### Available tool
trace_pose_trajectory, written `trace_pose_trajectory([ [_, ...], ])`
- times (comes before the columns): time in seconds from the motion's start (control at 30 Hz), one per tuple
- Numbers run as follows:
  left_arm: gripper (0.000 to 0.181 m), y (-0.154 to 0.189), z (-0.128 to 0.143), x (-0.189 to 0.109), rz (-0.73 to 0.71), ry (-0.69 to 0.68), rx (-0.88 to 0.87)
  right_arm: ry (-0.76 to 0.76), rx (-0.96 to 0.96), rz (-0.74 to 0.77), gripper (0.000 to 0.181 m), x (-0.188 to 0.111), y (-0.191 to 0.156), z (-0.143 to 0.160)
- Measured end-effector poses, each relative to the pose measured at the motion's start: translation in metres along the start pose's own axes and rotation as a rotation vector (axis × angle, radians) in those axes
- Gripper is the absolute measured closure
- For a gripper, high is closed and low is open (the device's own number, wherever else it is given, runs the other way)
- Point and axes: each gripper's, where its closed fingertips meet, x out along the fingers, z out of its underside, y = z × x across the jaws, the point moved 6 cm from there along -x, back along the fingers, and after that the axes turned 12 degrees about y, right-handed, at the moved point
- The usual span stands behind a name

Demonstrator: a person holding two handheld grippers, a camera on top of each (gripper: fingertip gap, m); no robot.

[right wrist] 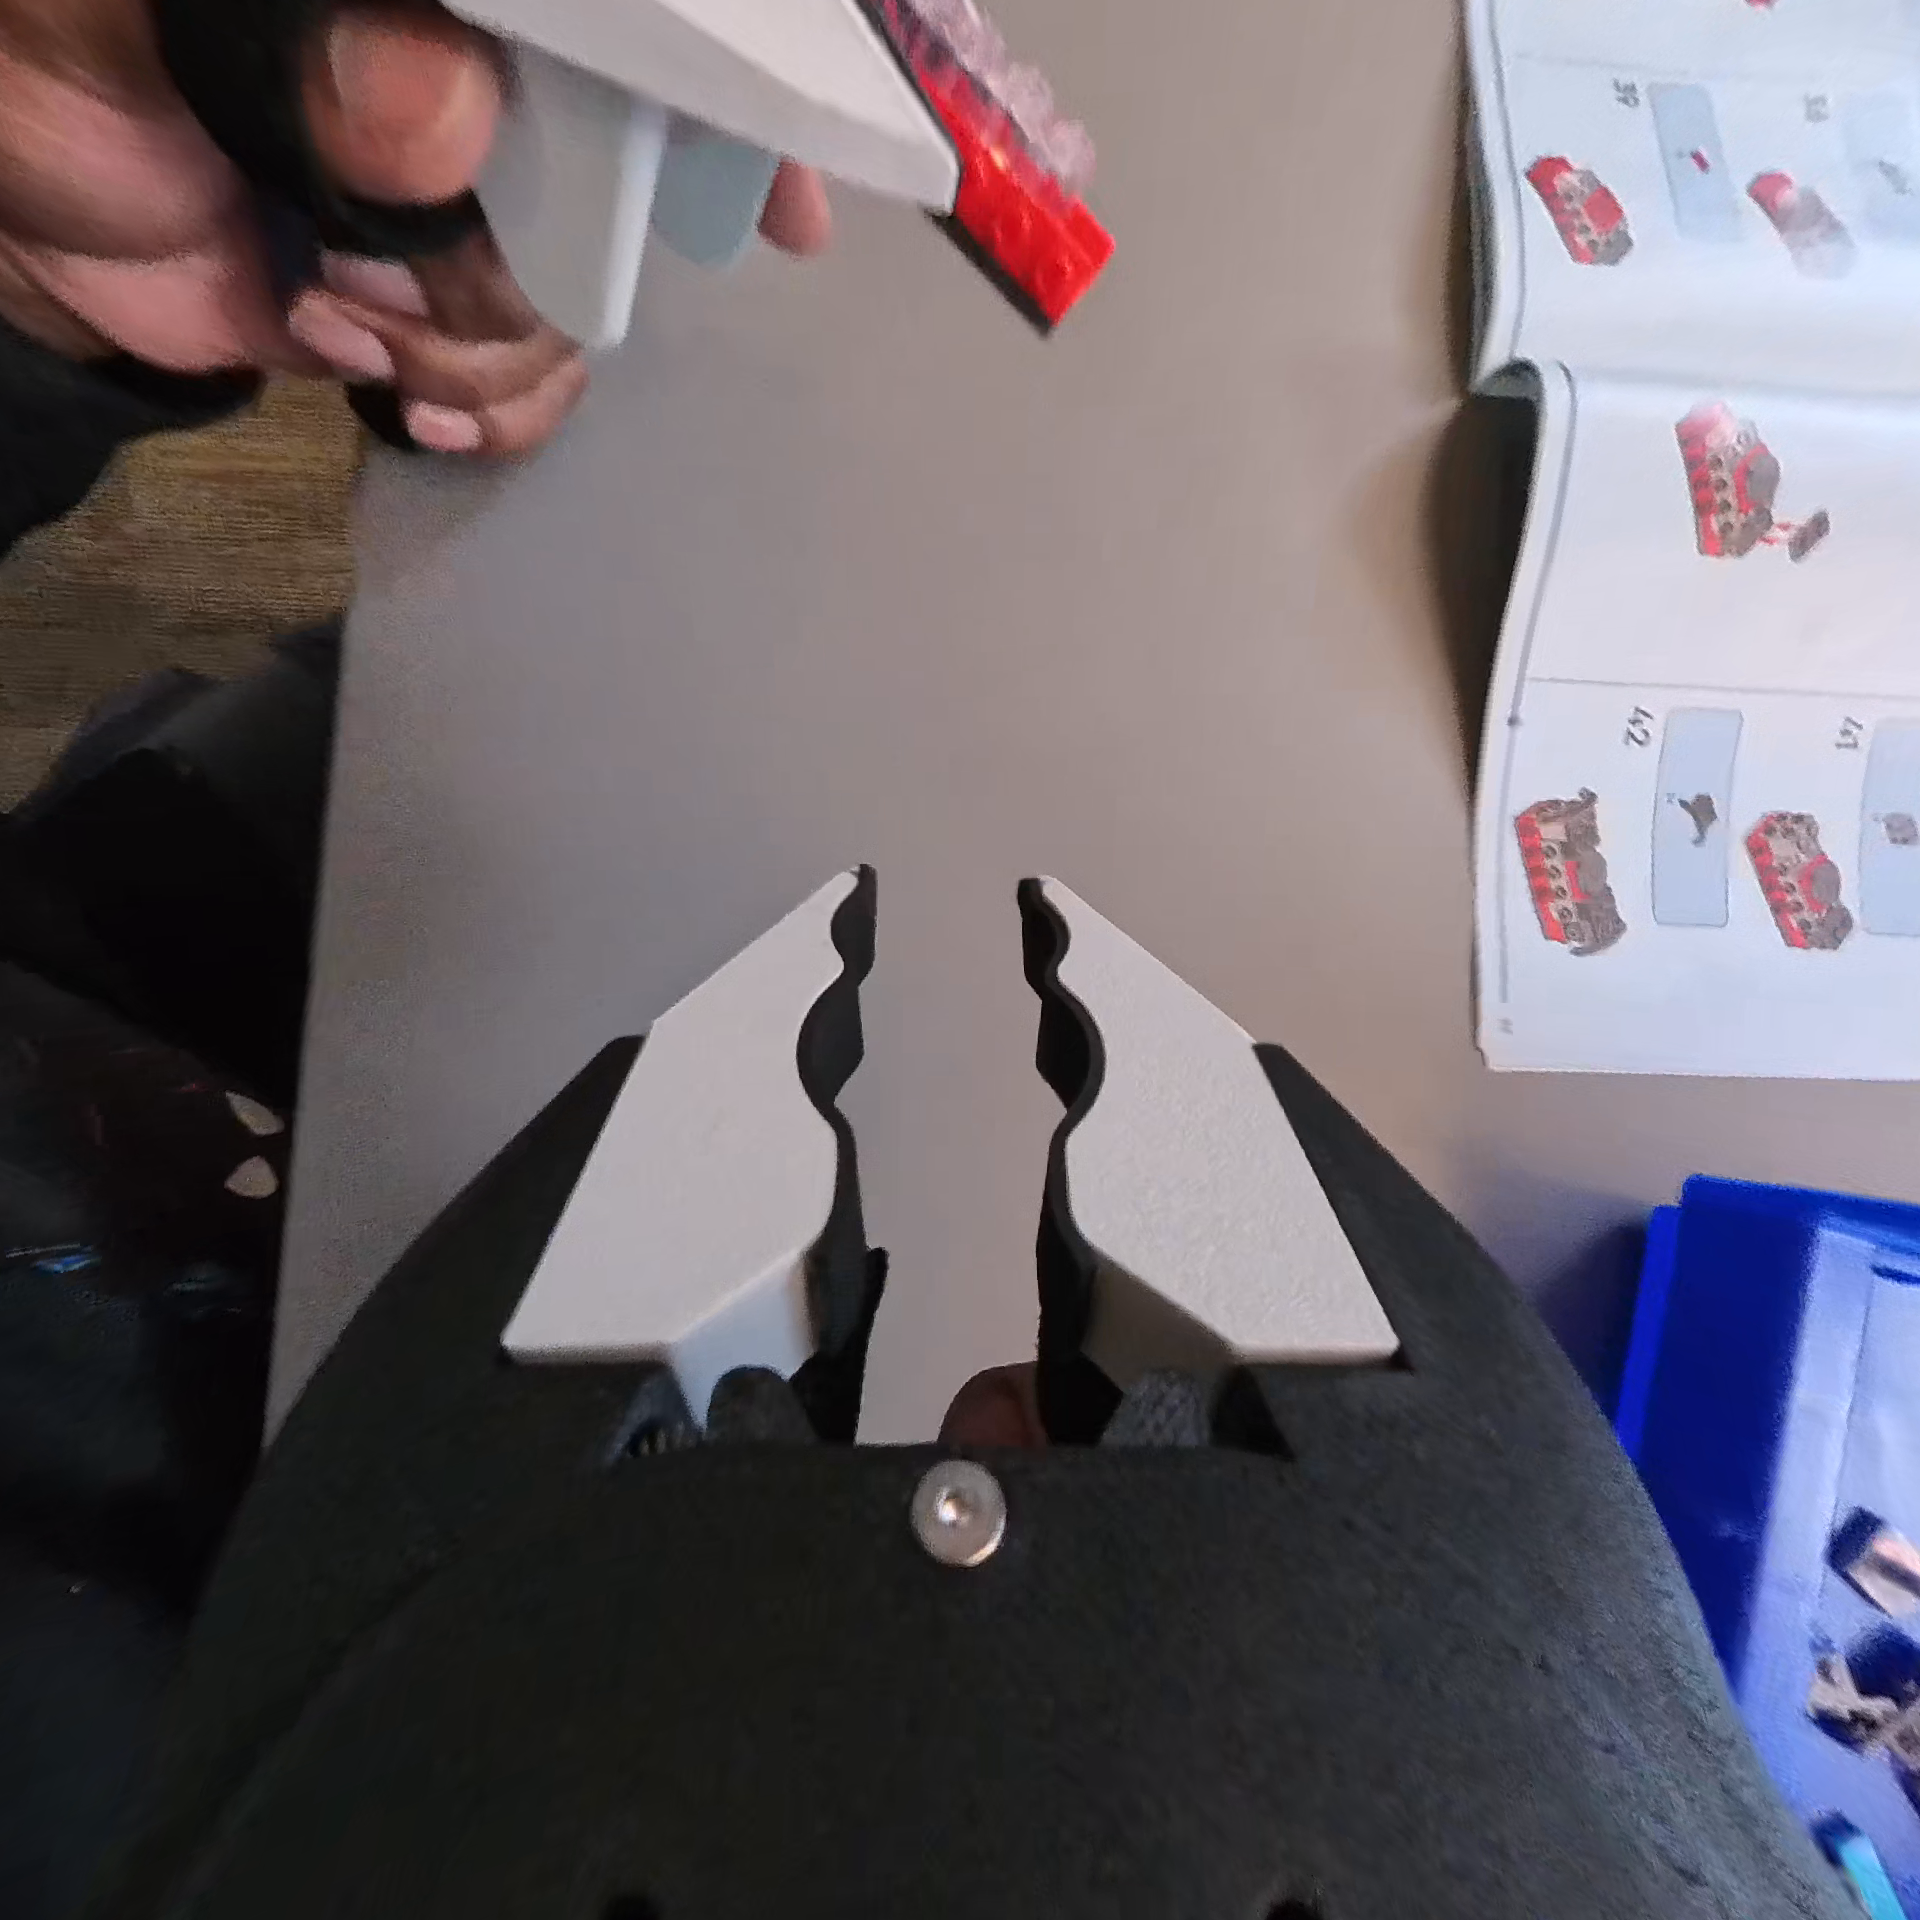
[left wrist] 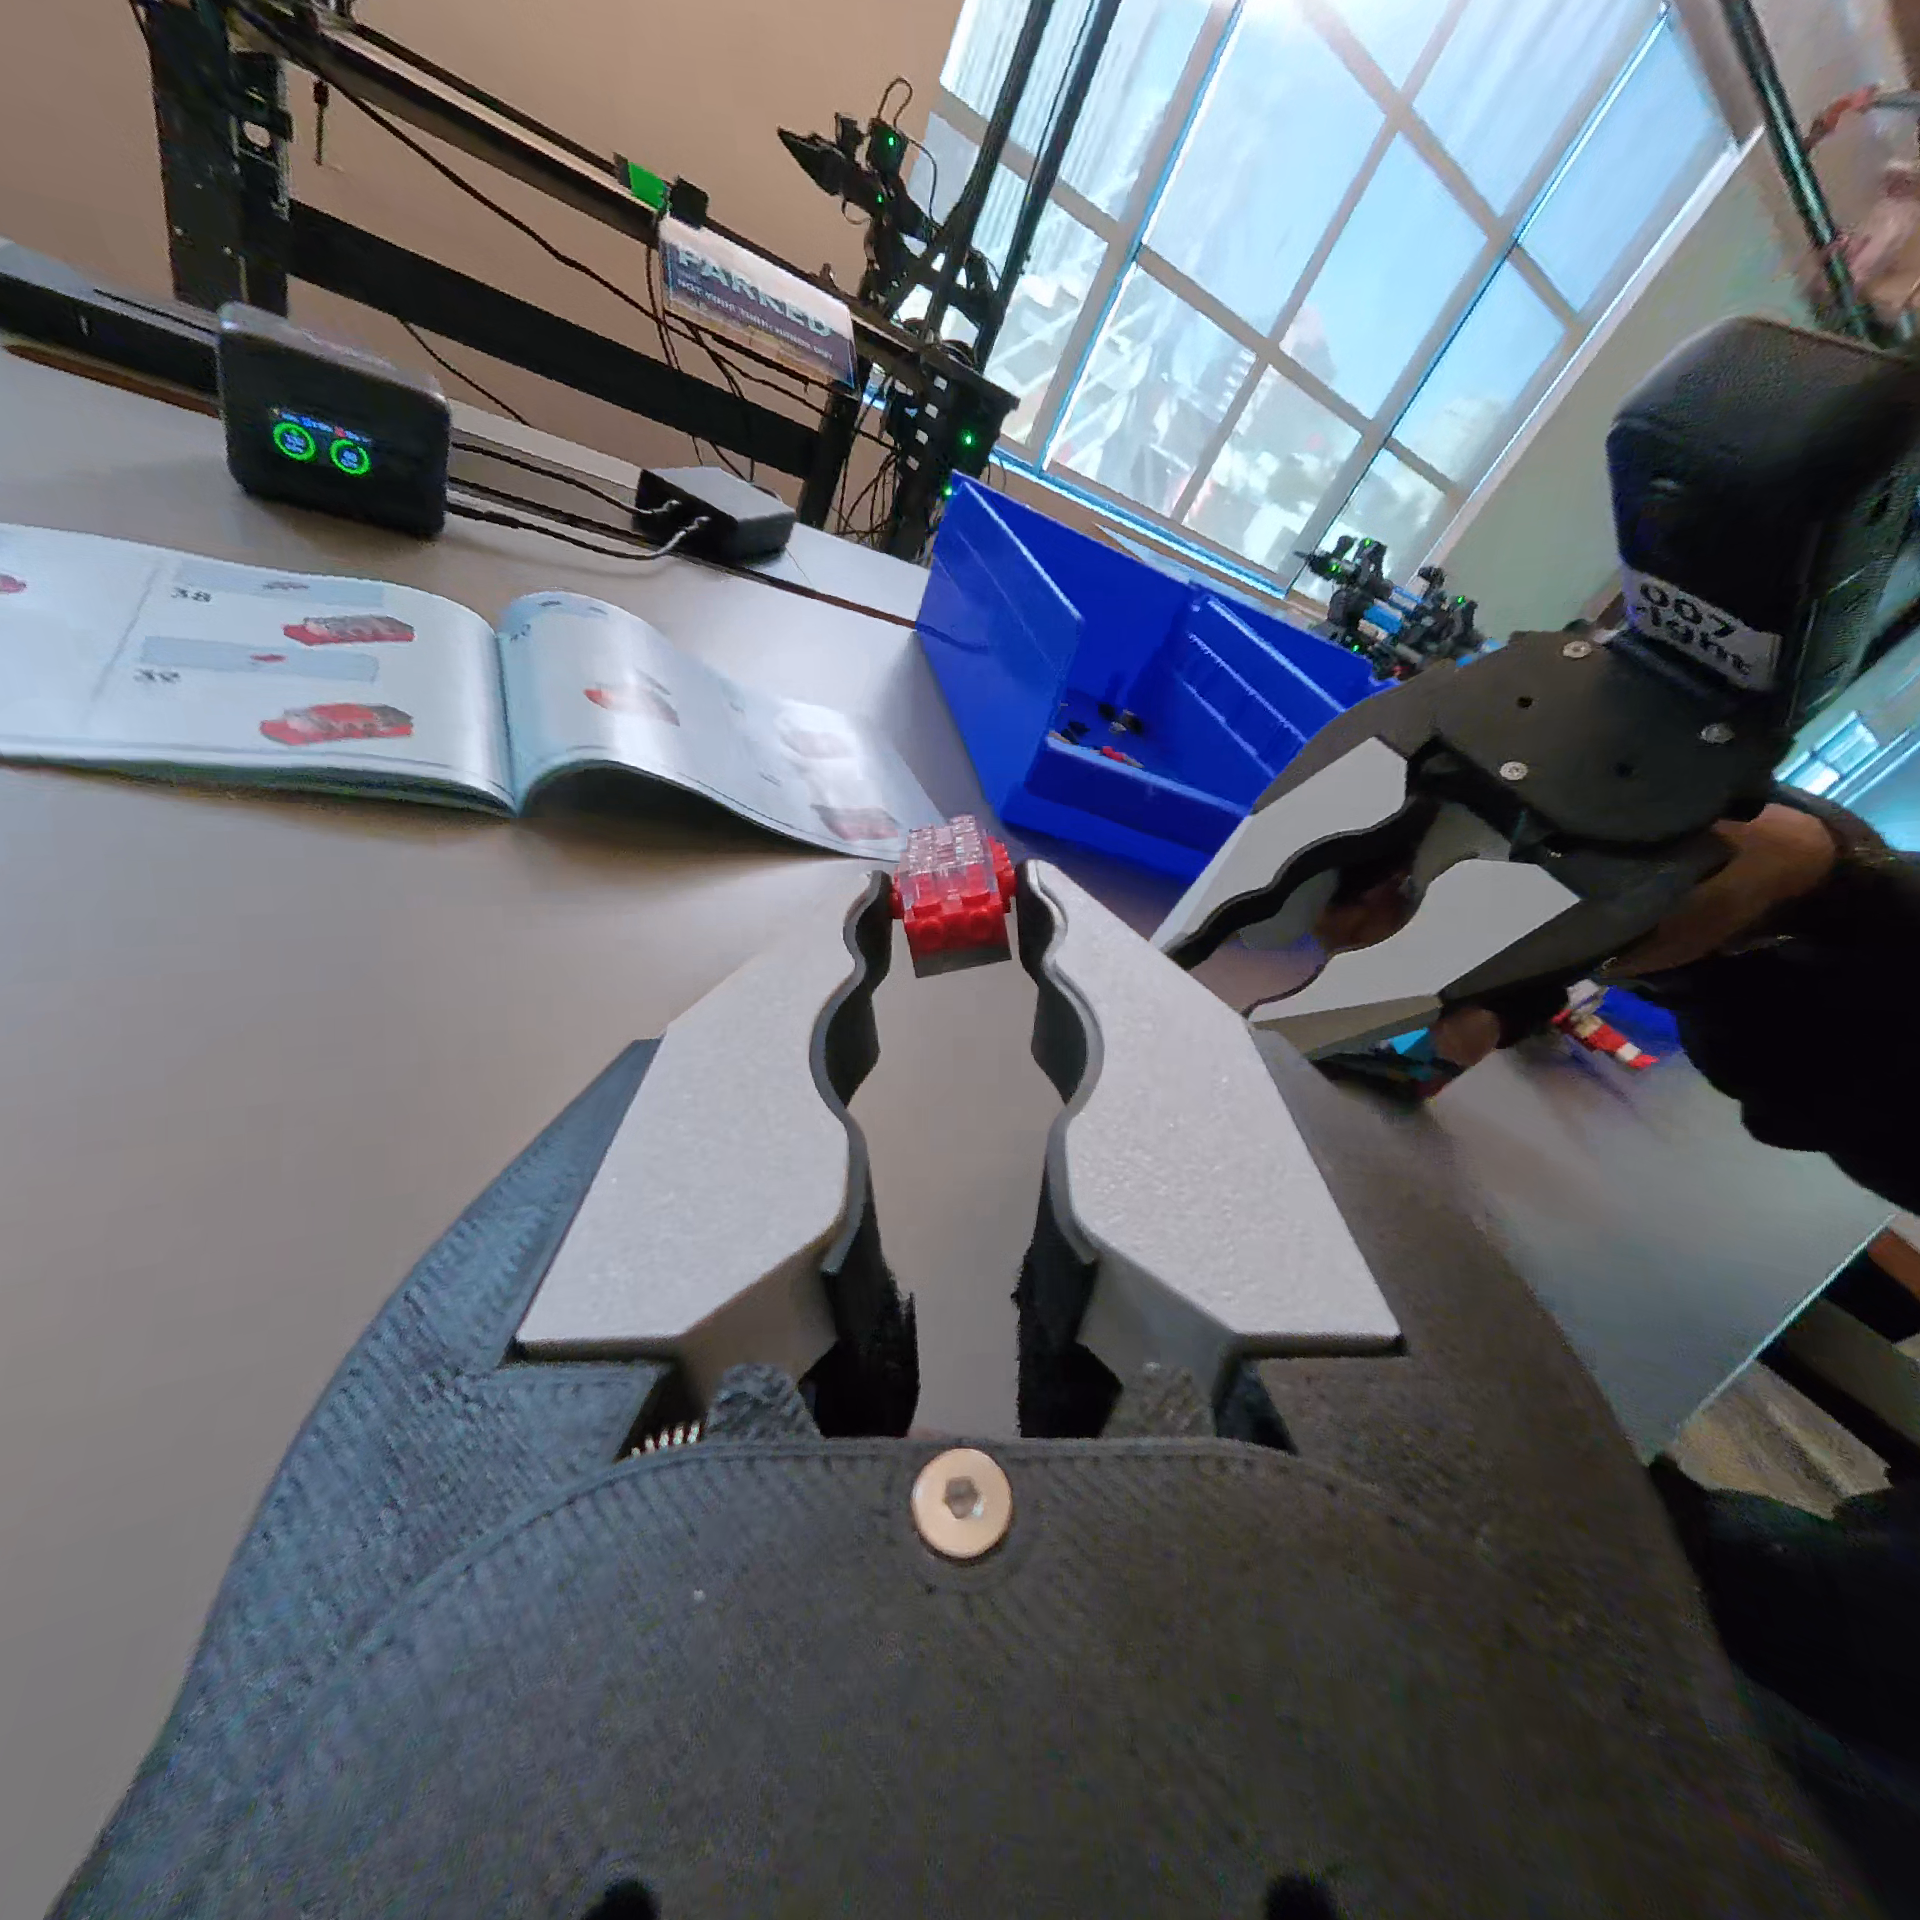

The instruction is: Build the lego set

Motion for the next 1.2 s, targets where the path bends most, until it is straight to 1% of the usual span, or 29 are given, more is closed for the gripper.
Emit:
trace_pose_trajectory([
  [0.07, 0.157, -0.011, -0.006, 0.007, 0.011, -0.014, 0.004, -0.016, 0.022, 0.042, 0.153, -0.004, 0.011, 0.003],
  [0.13, 0.158, -0.015, -0.011, 0.017, 0.054, -0.009, -0.011, -0.028, 0.042, 0.095, 0.154, -0.014, 0.022, 0.007],
  [0.27, 0.157, -0.013, -0.005, 0.043, 0.191, -0.064, 0.038, -0.045, 0.089, 0.224, 0.155, -0.038, 0.04, 0.019],
  [0.37, 0.157, -0.008, 0.004, 0.061, 0.295, -0.11, 0.05, -0.014, 0.154, 0.293, 0.155, -0.046, 0.039, 0.025],
  [0.43, 0.157, -0.006, 0.005, 0.071, 0.358, -0.122, 0.04, 0.017, 0.196, 0.327, 0.156, -0.047, 0.034, 0.028],
  [0.5, 0.157, -0.008, 0.007, 0.077, 0.391, -0.154, 0.065, 0.038, 0.241, 0.354, 0.156, -0.047, 0.028, 0.031],
  [0.6, 0.157, -0.011, 0.007, 0.08, 0.429, -0.186, 0.041, 0.042, 0.295, 0.394, 0.156, -0.045, 0.025, 0.036],
  [0.7, 0.158, -0.015, 0.005, 0.078, 0.444, -0.193, -0.012, 0.107, 0.326, 0.404, 0.156, -0.038, 0.026, 0.031],
  [0.83, 0.158, -0.021, -0.002, 0.071, 0.439, -0.137, -0.074, 0.269, 0.324, 0.354, 0.154, -0.015, 0.031, 0.01],
  [0.93, 0.158, -0.031, -0.008, 0.066, 0.426, -0.104, -0.136, 0.355, 0.246, 0.329, 0.152, 0.004, 0.038, -0.005],
  [1.0, 0.158, -0.038, -0.011, 0.065, 0.415, -0.092, -0.171, 0.415, 0.217, 0.317, 0.152, 0.012, 0.044, -0.013],
  [1.13, 0.158, -0.046, -0.017, 0.062, 0.417, -0.072, -0.188, 0.502, 0.286, 0.267, 0.152, 0.012, 0.052, -0.024],
  [1.2, 0.157, -0.051, -0.018, 0.063, 0.416, -0.099, -0.173, 0.507, 0.279, 0.286, 0.152, 0.007, 0.055, -0.026],
])
